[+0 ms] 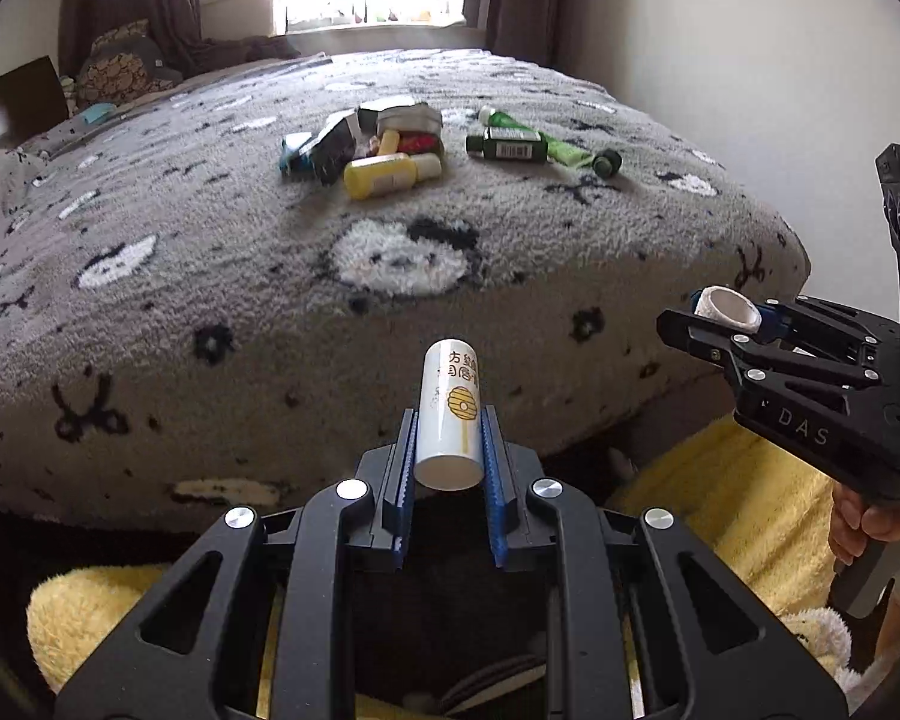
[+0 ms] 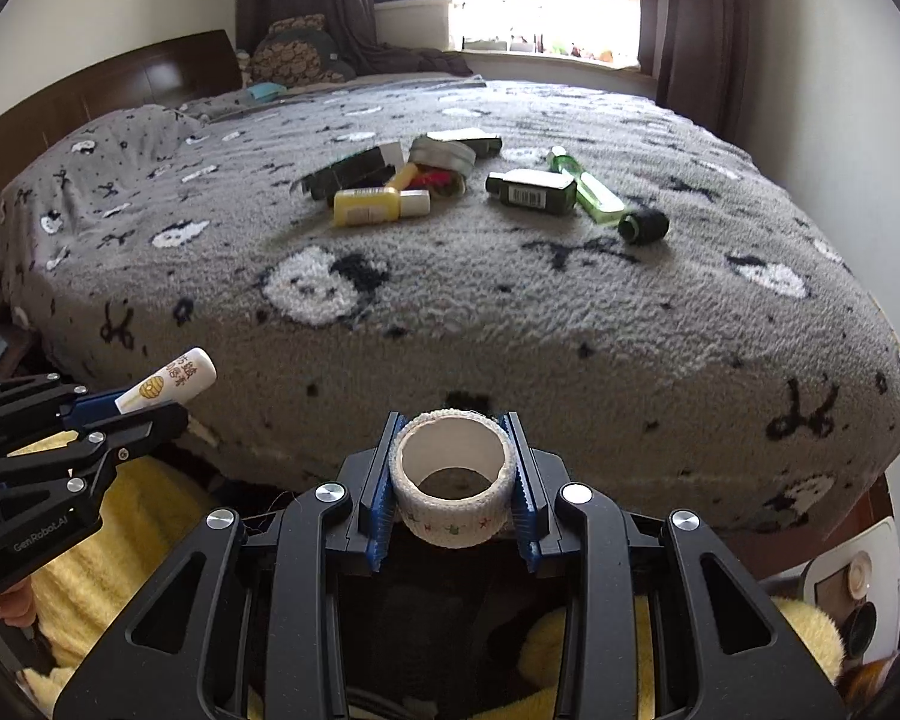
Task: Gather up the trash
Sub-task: 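Lower both grippers below the bed edge and open them over the bin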
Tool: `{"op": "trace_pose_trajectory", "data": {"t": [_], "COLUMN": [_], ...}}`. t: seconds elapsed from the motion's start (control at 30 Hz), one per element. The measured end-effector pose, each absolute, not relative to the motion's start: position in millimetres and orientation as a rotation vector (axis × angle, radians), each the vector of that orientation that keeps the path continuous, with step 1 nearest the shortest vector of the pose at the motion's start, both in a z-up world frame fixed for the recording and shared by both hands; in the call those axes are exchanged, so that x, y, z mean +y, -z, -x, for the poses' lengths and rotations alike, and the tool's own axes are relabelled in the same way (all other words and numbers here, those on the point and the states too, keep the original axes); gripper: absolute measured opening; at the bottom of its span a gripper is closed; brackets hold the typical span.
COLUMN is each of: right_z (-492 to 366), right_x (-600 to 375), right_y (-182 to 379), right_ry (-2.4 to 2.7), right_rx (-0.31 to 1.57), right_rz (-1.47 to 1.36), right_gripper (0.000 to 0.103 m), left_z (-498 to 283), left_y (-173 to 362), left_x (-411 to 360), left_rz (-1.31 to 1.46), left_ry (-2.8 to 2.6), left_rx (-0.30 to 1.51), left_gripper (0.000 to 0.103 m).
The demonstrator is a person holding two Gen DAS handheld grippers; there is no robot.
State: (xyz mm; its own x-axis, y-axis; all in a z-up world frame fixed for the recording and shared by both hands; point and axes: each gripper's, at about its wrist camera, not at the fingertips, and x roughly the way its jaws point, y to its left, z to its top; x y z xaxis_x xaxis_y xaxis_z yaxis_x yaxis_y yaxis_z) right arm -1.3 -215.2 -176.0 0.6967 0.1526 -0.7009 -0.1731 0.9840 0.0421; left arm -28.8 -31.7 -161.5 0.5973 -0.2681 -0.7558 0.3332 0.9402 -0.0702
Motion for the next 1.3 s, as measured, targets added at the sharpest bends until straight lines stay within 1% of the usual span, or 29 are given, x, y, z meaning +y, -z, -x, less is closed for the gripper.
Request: {"op": "trace_pose_trajectory", "data": {"t": [0.43,0.63,0.8,1.17,1.23,1.3], "right_z": [-16.1,-27.5,-35.6,-46.3,-48.8,-51.6], "right_x": [-206.7,-201.0,-198.8,-188.4,-187.6,-190.4], "right_y": [261.0,302.8,335.6,345.2,343.7,338.7], "right_ry": [-0.245,-0.277,-0.292,-0.275,-0.261,-0.247], "right_rx": [1.023,1.163,1.288,1.316,1.319,1.309], "right_rz": [-0.034,-0.05,-0.089,-0.051,-0.054,-0.056], "right_gripper": [0.033,0.033,0.033,0.035,0.049,0.055], "left_z": [17.1,3.6,-3.6,-9.6,-12.0,-11.8], "left_y": [268.9,314.4,336.8,346.1,342.7,338.0], "left_x": [-29.9,-29.3,-38.5,-38.7,-37.2,-35.6], "left_rz": [-0.056,-0.023,-0.041,-0.057,-0.059,-0.068], "left_ry": [0.359,0.391,0.421,0.441,0.438,0.422], "left_rx": [1.157,1.308,1.397,1.428,1.42,1.406], "left_gripper": [0.018,0.018,0.018,0.02,0.025,0.031]}}
